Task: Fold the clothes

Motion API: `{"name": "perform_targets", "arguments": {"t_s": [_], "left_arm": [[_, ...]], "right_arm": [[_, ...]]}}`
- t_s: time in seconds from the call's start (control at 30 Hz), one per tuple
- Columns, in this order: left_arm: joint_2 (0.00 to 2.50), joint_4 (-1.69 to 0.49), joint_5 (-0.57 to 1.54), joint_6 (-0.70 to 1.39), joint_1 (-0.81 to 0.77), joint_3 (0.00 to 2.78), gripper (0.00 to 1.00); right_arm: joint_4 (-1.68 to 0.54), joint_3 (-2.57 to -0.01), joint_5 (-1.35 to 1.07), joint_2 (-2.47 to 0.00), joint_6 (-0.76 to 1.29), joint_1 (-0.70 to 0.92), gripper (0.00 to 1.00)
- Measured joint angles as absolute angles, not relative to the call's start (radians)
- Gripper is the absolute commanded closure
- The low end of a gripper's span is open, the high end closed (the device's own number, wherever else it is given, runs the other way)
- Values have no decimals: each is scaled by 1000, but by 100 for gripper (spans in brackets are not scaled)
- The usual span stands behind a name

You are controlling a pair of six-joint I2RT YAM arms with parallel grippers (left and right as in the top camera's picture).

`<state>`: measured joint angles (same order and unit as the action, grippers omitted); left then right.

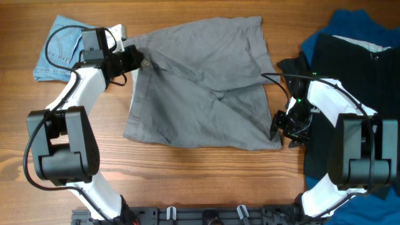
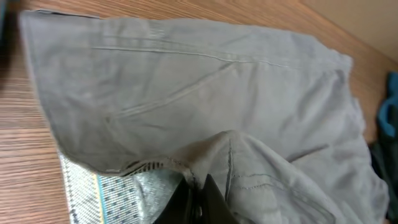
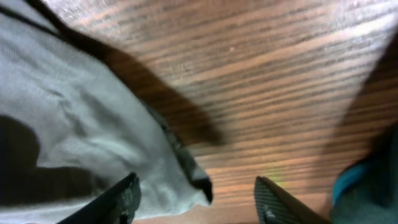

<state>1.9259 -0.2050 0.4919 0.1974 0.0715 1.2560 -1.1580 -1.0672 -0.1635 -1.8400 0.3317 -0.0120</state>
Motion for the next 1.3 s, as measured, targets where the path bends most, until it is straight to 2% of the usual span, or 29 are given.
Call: {"name": "perform_targets", "arguments": {"t_s": [0.23,0.27,0.3,0.37,0.4,0.43,0.47,0.6,0.77,0.93,0.97,1.03,1.07,1.3], "left_arm": [[1926,-205,410,205,70,1256,96],[1926,-205,400,205,70,1256,96],[1926,-205,395,205,70,1256,96],[1926,-206,389,205,70,1256,96],[1926,-206,386,205,70,1256,96],[1926,-206,385,205,70,1256,96],[1926,-205,385,205,70,1256,96],[1926,-207,384,205,70,1256,96],[1926,-228,379,205,70,1256,96],[1926,-232,378,205,70,1256,96],[1926,-232,378,205,70,1256,96],[1926,-232,378,205,70,1256,96],[1926,-232,378,205,70,1256,96],[1926,-232,378,205,70,1256,96]], "right_arm": [[-1047,-1067,-261,-1840,216,-12,39],[-1015,-1067,-290,-1840,192,-12,43],[-999,-1067,-308,-1840,179,-12,55],[-952,-1066,-332,-1840,163,-12,68],[-934,-1066,-340,-1840,160,-11,69],[-918,-1064,-348,-1840,156,-10,61],[-893,-1059,-356,-1840,152,-8,40],[-817,-1044,-353,-1826,178,4,39],[-621,-1040,-317,-1819,236,4,53],[-601,-1038,-322,-1821,246,18,60],[-601,-1038,-327,-1825,245,25,65],[-601,-1038,-340,-1837,242,48,89],[-599,-1038,-344,-1841,237,61,96],[-582,-1037,-352,-1848,265,54,96]]}}
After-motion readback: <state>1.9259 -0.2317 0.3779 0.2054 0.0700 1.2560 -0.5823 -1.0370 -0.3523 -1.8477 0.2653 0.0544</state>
